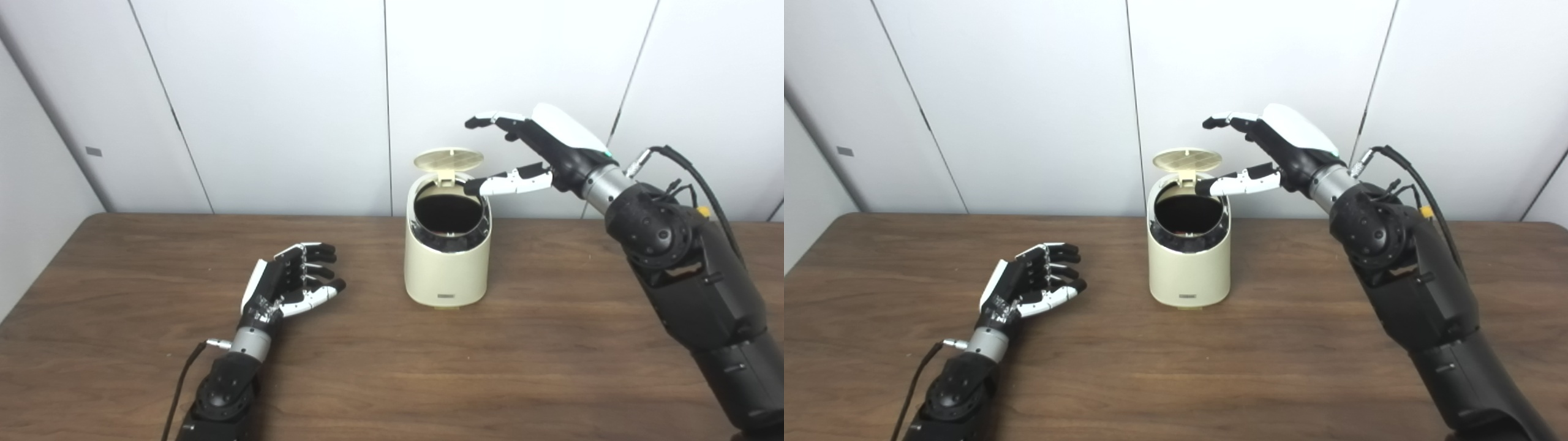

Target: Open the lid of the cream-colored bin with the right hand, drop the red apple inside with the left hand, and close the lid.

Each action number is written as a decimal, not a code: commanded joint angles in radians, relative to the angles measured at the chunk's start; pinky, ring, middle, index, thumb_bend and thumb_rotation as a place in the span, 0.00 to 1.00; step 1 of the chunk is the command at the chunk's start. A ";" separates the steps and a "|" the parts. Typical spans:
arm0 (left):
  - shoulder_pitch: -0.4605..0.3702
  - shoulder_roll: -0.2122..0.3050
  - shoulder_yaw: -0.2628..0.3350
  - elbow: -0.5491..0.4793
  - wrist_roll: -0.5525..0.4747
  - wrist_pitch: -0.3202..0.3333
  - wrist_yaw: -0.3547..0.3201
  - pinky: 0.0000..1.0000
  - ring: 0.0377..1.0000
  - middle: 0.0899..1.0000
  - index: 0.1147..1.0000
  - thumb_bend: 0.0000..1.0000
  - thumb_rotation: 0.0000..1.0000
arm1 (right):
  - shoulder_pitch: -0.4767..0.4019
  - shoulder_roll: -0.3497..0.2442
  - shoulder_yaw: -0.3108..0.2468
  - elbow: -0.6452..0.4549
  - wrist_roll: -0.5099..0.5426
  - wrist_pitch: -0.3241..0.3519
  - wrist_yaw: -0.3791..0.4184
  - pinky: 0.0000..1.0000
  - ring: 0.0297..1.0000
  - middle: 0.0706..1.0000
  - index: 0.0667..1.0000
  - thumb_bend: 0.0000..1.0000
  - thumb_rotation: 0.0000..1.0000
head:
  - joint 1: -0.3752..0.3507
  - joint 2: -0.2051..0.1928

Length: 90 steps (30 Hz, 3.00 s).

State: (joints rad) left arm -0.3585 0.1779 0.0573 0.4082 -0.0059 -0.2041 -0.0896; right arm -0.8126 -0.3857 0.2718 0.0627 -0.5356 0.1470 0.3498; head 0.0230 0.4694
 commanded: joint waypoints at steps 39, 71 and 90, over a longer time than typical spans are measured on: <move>-0.002 -0.012 0.002 -0.005 -0.006 -0.021 0.008 0.48 0.58 0.64 0.64 0.61 0.00 | 0.023 -0.021 0.015 -0.185 0.016 -0.101 0.088 0.80 0.91 0.79 0.77 0.64 0.60 | 0.008 0.014; -0.005 -0.009 0.003 0.014 -0.004 -0.034 0.007 0.49 0.58 0.64 0.64 0.62 0.00 | 0.056 -0.075 0.020 -0.182 -0.036 -0.172 0.100 0.89 0.87 0.76 0.76 0.62 0.61 | 0.010 0.033; -0.001 -0.011 0.003 -0.005 0.002 -0.018 0.013 0.49 0.57 0.64 0.64 0.63 0.00 | 0.080 -0.058 0.025 -0.201 -0.033 -0.141 0.150 0.91 0.91 0.77 0.77 0.64 0.56 | 0.012 0.049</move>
State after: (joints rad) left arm -0.3605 0.1747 0.0611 0.4108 -0.0001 -0.2076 -0.0883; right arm -0.7016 -0.4416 0.3064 -0.1153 -0.5666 0.0218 0.5148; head 0.0337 0.5170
